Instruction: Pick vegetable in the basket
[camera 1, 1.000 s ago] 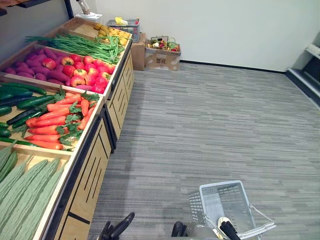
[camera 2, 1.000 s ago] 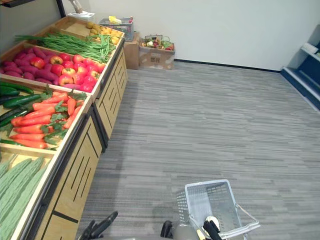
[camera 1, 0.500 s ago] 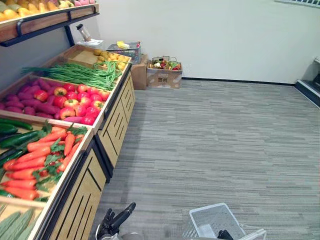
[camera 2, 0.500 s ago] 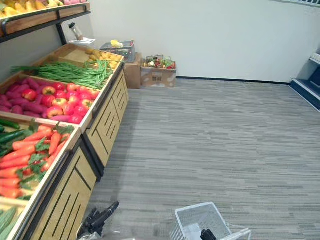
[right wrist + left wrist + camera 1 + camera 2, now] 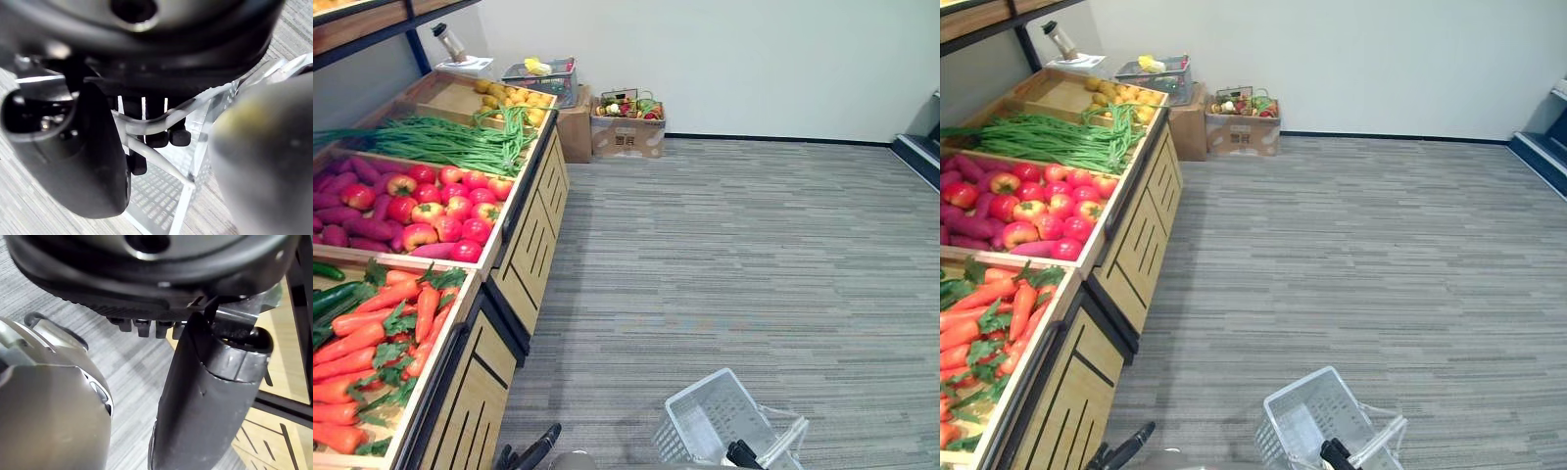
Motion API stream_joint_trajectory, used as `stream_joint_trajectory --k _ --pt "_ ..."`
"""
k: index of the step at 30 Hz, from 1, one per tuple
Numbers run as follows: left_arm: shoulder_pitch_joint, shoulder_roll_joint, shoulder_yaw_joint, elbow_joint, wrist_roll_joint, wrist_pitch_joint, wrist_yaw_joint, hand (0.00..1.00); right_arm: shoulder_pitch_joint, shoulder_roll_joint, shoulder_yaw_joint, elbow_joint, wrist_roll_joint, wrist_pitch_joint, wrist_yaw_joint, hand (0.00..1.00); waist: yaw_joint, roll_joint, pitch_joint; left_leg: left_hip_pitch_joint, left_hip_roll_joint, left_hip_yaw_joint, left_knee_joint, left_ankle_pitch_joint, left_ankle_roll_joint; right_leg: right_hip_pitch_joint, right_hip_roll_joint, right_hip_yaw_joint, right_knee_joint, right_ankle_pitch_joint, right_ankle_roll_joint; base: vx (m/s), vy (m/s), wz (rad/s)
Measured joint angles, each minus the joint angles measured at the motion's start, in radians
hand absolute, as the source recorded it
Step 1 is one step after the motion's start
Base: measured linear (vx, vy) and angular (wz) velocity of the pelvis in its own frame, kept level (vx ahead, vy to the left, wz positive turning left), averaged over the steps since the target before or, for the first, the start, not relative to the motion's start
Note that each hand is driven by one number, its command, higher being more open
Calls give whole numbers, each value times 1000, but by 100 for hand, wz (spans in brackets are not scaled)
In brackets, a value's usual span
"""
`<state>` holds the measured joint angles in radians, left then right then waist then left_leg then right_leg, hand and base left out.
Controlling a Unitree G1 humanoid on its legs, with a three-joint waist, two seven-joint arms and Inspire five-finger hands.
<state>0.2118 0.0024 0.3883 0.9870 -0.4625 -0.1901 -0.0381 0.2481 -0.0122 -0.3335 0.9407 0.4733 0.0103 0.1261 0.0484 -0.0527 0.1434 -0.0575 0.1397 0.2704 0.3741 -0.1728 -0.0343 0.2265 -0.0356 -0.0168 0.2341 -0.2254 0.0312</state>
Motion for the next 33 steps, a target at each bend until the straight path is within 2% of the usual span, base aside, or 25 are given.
stream_joint_trajectory --k 1,4,7,8,9,10,11,12,14,15,17,18,20,21,22,23,24,25,26,27,28,30,33 --pt "0 3 -13 0 -1 -1 0 100 -7 -6 0 11 -2 -2 5 0 -1 0 -4 8 -6 0 -31 6 -7 -15 -1 -1 15 0 0 -9 -41 -10" --pt "-2 16 -51 3 0 -6 5 100 -35 -21 0 41 -2 -7 14 0 -4 -1 -12 24 -34 -5 -110 42 4 -72 -15 -12 97 0 0 -5 -12 10" --pt "-3 23 -75 20 -20 -20 12 100 -52 -26 -1 55 -12 -8 22 0 -5 -1 -15 47 -72 -30 -163 53 22 -136 -50 -59 249 0 2 34 60 31" --pt "0 31 -89 20 -39 -20 18 100 -60 -28 -6 56 -21 -10 21 0 -5 -10 -13 58 -101 -46 -175 51 35 -197 -88 -82 394 11 22 74 70 40" --pt "1 33 -90 21 -40 -20 18 100 -62 -28 -13 56 -21 -12 21 0 -5 -14 -12 63 -114 -60 -178 50 41 -215 -107 -91 450 22 40 131 60 67" --pt "4 40 -90 25 -40 -20 19 100 -63 -27 -42 57 -20 -14 20 0 -8 -25 -12 85 -139 -90 -185 47 49 -229 -141 -107 531 54 72 228 63 100" --pt "21 45 -88 45 -39 -25 19 100 -60 -30 -48 83 -20 -23 15 0 -11 -16 -18 134 -151 -147 -223 37 72 -248 -150 -117 637 145 49 272 81 120" --pt "30 48 -88 50 -39 -26 20 100 -68 -29 -46 81 -20 -23 17 0 -14 -15 -21 146 -140 -181 -230 30 80 -274 -136 -116 639 31 43 235 83 99" --pt "35 48 -78 60 -39 -27 20 100 -79 -27 -47 78 -20 -17 20 0 -16 -12 -20 149 -113 -225 -230 23 76 -325 -104 -115 594 -37 44 158 14 73" --pt "34 36 -49 59 -39 -26 20 100 -78 -22 -47 66 -19 -16 25 0 -17 -6 -19 165 -85 -250 -226 14 65 -349 -78 -110 546 -43 42 212 -59 76" --pt "41 23 -20 58 -39 -24 21 100 -74 -13 -47 45 -19 -15 30 0 -16 4 -15 188 -40 -278 -213 -13 46 -364 -37 -91 465 -41 45 168 -99 57" --pt "38 20 -9 56 -40 -21 21 100 -68 -3 -43 29 -19 -14 44 0 -16 4 -14 191 -13 -310 -189 -46 25 -369 -8 -58 374 -32 59 118 -149 74" --pt "37 23 4 33 -40 -19 15 100 -56 28 -38 4 -19 -16 61 0 -11 -31 -16 176 -13 -358 -135 -98 -9 -349 5 28 154 36 101 123 -204 77" --pt "34 38 22 14 -40 -19 6 100 -45 46 -38 1 -19 -16 69 0 -2 -72 -15 160 -40 -374 -87 -132 -29 -329 -28 51 46 146 106 176 -303 84" --pt "10 27 25 21 -39 -13 14 100 -53 48 -53 13 -19 -12 61 0 6 -49 -17 133 -12 -394 -9 -162 -39 -309 -11 -9 67 127 83 250 -326 111" --pt "1 0 27 12 -39 -20 15 100 -53 39 -71 11 -18 -9 60 0 5 -30 -18 104 4 -399 43 -179 -28 -295 -6 -50 84 103 86 258 -254 100" --pt "-3 -9 27 9 -38 -20 14 100 -59 32 -72 11 -17 -8 60 0 6 -12 -10 105 12 -409 52 -183 -29 -282 -1 -63 97 97 89 255 -158 88" --pt "-4 -27 26 5 -34 -20 11 100 -66 18 -68 7 -6 0 60 0 10 19 -11 108 30 -441 44 -198 -49 -276 18 -55 122 89 94 261 -87 87" --pt "-10 -44 27 -4 -29 -20 10 100 -74 17 -68 6 1 6 60 0 10 37 -10 112 36 -471 18 -203 -59 -278 30 -20 152 84 85 230 -50 98" --pt "-16 -45 26 -11 -23 -21 8 100 -78 20 -67 6 0 8 60 0 10 37 -10 116 32 -481 0 -199 -63 -278 30 -2 167 74 73 174 -4 83" --pt "-19 -45 24 -15 -17 -21 8 100 -79 23 -67 6 0 8 59 0 15 35 -10 116 28 -486 -7 -196 -66 -276 25 0 173 64 75 123 -10 54" --pt "-24 -48 22 -20 -18 -19 13 100 -82 21 -55 6 -13 7 56 0 48 27 -12 117 9 -500 -10 -188 -69 -276 3 -2 208 37 74 139 -15 41" --pt "-14 -44 21 -25 -20 -17 12 100 -78 19 -38 7 -29 -2 44 0 52 19 -17 124 -9 -502 -6 -160 -76 -256 -17 -3 251 36 74 116 4 62"
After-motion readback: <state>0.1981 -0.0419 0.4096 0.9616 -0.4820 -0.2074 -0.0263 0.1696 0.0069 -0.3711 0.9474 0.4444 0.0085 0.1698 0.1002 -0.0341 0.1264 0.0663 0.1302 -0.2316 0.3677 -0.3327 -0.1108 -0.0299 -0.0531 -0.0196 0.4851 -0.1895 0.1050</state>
